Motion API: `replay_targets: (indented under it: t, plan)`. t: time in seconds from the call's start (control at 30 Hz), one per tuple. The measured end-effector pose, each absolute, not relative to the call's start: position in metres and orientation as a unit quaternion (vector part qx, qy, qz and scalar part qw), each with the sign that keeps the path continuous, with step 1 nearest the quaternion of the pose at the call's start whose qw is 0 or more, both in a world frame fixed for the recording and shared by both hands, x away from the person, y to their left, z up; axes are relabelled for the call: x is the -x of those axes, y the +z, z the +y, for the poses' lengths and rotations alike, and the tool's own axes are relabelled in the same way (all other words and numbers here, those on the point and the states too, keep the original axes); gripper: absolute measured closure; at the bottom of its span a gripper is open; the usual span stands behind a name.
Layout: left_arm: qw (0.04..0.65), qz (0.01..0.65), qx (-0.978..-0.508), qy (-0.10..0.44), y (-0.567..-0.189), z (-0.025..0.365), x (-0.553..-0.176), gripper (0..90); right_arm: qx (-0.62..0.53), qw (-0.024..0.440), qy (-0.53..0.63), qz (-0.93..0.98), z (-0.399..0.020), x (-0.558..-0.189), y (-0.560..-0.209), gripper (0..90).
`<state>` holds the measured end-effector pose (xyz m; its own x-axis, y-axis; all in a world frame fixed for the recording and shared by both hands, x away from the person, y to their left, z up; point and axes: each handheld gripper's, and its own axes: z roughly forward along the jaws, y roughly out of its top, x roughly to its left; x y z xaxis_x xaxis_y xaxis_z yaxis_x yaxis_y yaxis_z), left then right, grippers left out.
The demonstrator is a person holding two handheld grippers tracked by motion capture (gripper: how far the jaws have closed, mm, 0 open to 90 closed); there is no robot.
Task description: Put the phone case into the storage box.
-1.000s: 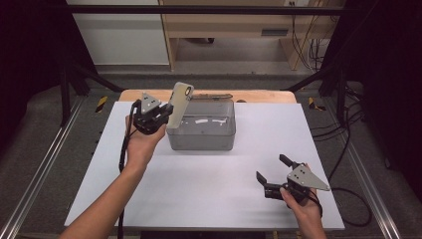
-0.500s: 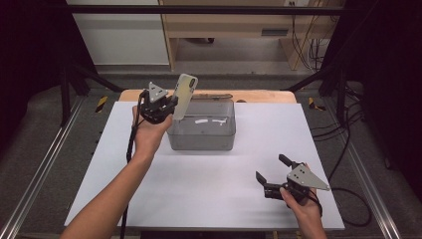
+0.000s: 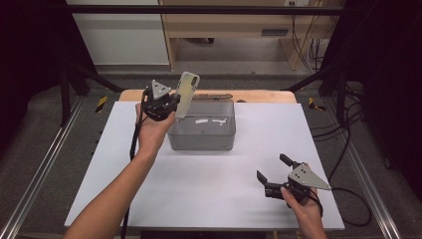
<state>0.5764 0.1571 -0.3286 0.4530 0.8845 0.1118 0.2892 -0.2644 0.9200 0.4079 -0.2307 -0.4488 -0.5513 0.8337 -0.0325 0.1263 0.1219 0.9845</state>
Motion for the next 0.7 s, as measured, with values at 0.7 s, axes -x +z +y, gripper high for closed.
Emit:
replay_targets:
  t: [0.7]
  plan:
    - [0.448,0.427,-0.713,0.33,-0.3282,0.1581,-0.5771,81.5,-0.352,0.314,0.56,0.681,-0.2309,-0.4077,-0.4482,3.6]
